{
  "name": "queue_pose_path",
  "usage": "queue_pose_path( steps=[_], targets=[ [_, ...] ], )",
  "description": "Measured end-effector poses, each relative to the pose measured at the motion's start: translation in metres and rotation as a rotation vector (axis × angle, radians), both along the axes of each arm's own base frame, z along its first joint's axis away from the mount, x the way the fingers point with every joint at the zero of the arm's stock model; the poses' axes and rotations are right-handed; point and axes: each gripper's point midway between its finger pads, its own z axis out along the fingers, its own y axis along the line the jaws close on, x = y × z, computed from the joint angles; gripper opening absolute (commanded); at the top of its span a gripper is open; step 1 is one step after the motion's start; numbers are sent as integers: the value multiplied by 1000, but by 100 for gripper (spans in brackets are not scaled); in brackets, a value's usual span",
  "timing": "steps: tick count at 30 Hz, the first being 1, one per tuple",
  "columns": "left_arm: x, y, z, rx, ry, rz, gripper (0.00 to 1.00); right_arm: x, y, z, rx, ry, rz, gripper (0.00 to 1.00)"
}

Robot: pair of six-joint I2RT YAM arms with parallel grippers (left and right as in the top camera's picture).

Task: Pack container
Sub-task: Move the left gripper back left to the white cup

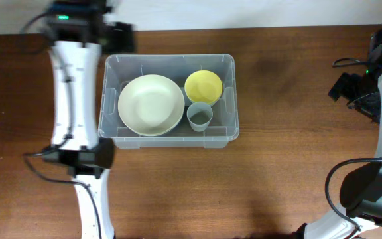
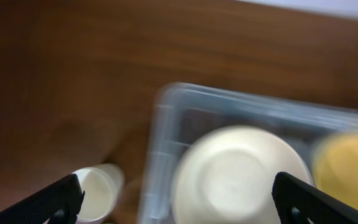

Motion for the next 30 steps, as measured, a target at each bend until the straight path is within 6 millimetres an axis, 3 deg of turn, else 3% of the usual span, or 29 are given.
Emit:
queue_pose_path(
  steps=[1,4,9,16,19,30],
  targets=[
    [0,24,-2,-17,3,83,100,0,0,0,0,0,0,99],
    [-5,69,-15,-72,41,236,99,0,0,0,0,0,0,99],
    [-22,120,-58,-151,182,403,99,0,0,0,0,0,0,99],
    [-60,139,-128,-199,447,510,100,0,0,0,0,0,0,99],
    [-73,142,-149,-202,522,547,100,0,0,0,0,0,0,99],
    [-80,146,-211,-201,585,585,100,0,0,0,0,0,0,99]
  ],
)
